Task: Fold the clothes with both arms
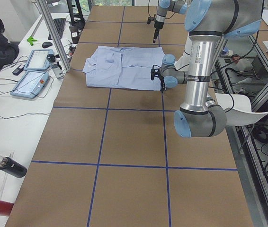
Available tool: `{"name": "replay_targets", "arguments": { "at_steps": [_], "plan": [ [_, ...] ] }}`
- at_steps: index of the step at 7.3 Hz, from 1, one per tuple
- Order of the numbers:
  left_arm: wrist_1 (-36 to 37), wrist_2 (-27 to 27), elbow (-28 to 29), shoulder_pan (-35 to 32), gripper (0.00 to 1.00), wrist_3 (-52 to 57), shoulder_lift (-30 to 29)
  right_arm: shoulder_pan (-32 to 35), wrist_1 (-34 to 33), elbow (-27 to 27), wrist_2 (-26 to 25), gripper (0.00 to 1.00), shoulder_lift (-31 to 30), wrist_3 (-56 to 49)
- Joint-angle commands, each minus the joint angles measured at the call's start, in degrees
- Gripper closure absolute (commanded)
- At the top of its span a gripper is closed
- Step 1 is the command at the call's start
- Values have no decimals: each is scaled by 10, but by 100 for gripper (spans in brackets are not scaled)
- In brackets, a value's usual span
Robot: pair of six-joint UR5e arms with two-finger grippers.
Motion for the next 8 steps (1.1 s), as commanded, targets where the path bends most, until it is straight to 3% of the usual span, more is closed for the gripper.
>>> {"name": "replay_targets", "arguments": {
  "at_steps": [1,8],
  "plan": [
    [2,0,0,1,41,-1,1,0,0,1,0,0,-1,0],
    [12,0,-1,9,52,-18,2,-2,0,1,0,0,-2,1]
  ]
}}
